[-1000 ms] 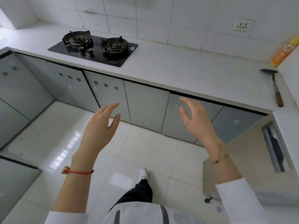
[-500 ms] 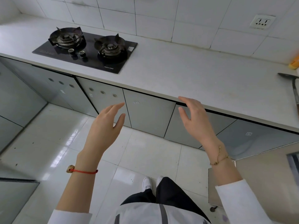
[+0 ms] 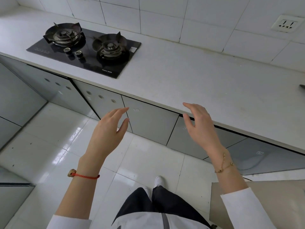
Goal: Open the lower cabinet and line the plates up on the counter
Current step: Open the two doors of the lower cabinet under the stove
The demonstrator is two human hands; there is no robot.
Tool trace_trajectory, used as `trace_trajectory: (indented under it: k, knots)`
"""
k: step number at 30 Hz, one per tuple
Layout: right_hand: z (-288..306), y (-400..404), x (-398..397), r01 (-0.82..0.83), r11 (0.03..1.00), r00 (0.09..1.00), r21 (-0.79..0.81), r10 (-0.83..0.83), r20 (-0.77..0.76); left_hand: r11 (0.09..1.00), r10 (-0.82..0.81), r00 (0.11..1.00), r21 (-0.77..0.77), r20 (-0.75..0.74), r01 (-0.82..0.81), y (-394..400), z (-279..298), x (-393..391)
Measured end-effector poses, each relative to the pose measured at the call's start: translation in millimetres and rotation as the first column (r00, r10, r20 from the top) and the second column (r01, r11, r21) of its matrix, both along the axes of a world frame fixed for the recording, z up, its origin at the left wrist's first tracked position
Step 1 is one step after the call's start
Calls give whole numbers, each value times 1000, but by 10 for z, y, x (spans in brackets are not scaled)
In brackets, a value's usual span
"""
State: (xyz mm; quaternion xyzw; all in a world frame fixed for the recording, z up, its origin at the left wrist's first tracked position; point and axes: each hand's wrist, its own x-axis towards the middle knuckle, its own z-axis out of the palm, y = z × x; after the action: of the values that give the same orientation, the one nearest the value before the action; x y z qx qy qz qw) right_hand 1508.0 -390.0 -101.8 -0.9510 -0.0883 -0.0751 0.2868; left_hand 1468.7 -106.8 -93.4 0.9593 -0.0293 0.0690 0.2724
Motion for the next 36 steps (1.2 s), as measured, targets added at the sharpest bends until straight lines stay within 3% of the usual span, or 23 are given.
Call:
trace_trajectory:
  k: [12, 19, 29, 36]
  knots:
    - [-1031, -310, 373, 35, 995, 999, -98, -33, 19, 999, -27, 999, 44, 42, 25, -303, -982, 546]
    - [-2036, -372, 443, 37, 997, 996, -71, -31, 79, 994, -72, 993, 84, 90, 65, -375, -2040, 692]
    - [-3397, -404, 793, 67, 997, 936, -43, -48, 349, 986, -147, 951, 113, 271, 120, -589, -3628, 1068]
    - [-3873, -426, 909, 104, 995, 857, -3, -88, 508, 982, -185, 886, 51, 425, 180, -780, -4200, 1272]
